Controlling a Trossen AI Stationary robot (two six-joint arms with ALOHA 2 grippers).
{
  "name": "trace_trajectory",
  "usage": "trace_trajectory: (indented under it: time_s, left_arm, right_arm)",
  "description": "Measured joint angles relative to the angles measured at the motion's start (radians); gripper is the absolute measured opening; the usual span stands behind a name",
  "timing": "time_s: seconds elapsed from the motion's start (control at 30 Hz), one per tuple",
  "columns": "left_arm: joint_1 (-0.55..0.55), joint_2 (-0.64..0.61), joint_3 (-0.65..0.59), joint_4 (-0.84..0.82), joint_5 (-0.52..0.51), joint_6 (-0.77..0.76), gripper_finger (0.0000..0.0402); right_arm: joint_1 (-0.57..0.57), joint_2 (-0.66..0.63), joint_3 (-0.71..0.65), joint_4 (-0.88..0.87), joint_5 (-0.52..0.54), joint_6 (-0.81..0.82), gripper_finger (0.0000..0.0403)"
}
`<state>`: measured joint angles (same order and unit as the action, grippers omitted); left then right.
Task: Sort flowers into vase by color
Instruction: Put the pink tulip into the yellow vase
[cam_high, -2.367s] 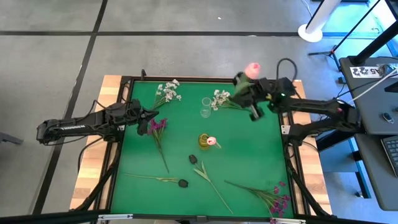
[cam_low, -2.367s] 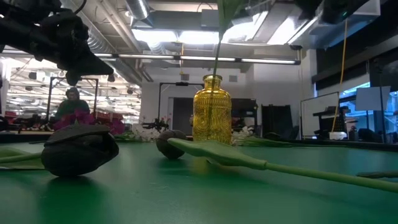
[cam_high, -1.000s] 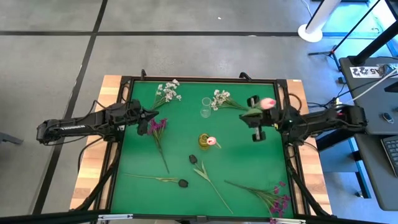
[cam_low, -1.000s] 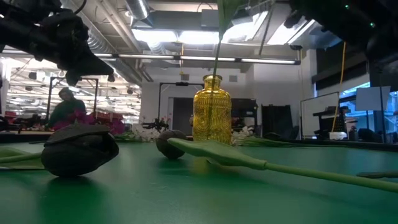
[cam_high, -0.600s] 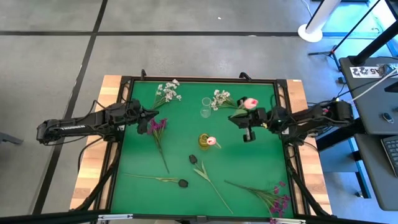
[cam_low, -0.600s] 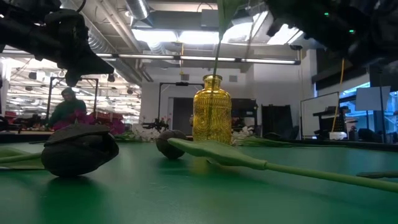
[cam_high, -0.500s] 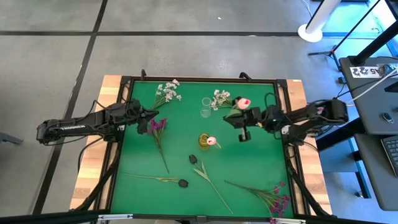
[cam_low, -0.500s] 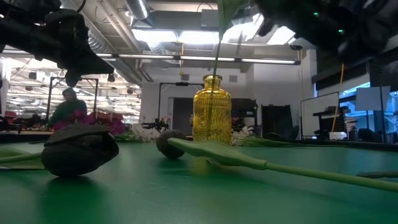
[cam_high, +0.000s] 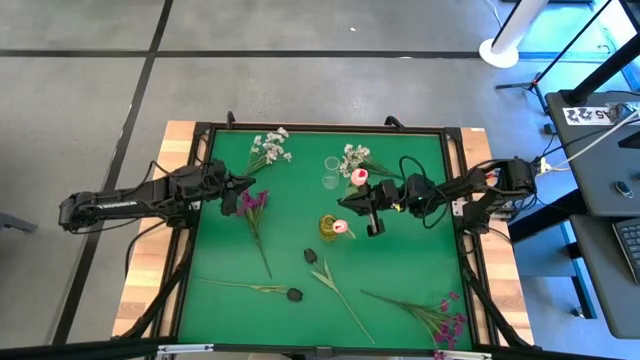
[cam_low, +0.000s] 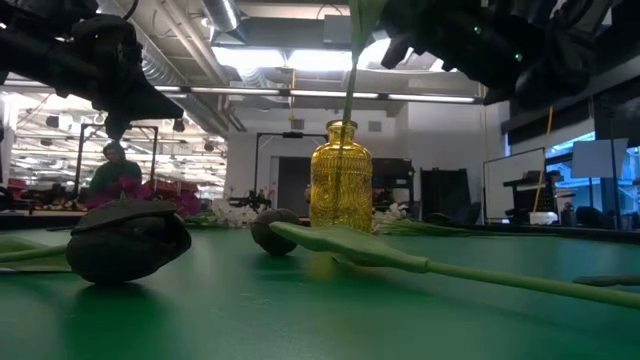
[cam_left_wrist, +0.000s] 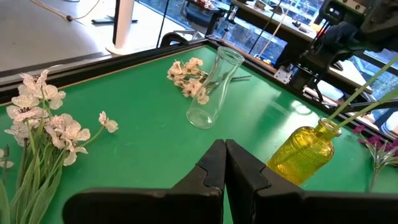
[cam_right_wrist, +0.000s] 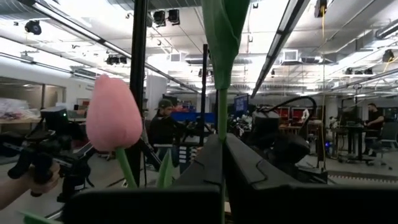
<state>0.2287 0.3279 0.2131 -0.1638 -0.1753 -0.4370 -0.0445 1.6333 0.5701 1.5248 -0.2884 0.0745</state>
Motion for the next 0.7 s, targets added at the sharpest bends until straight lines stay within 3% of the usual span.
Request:
trace_trajectory:
  time_s: [0.7]
  left_arm:
    - [0.0, 0.0, 0.0, -0.001, 0.0, -0.001, 0.0]
  right_arm:
    - [-0.001, 0.032, 0.0, -0.009, -0.01, 0.049, 0.0]
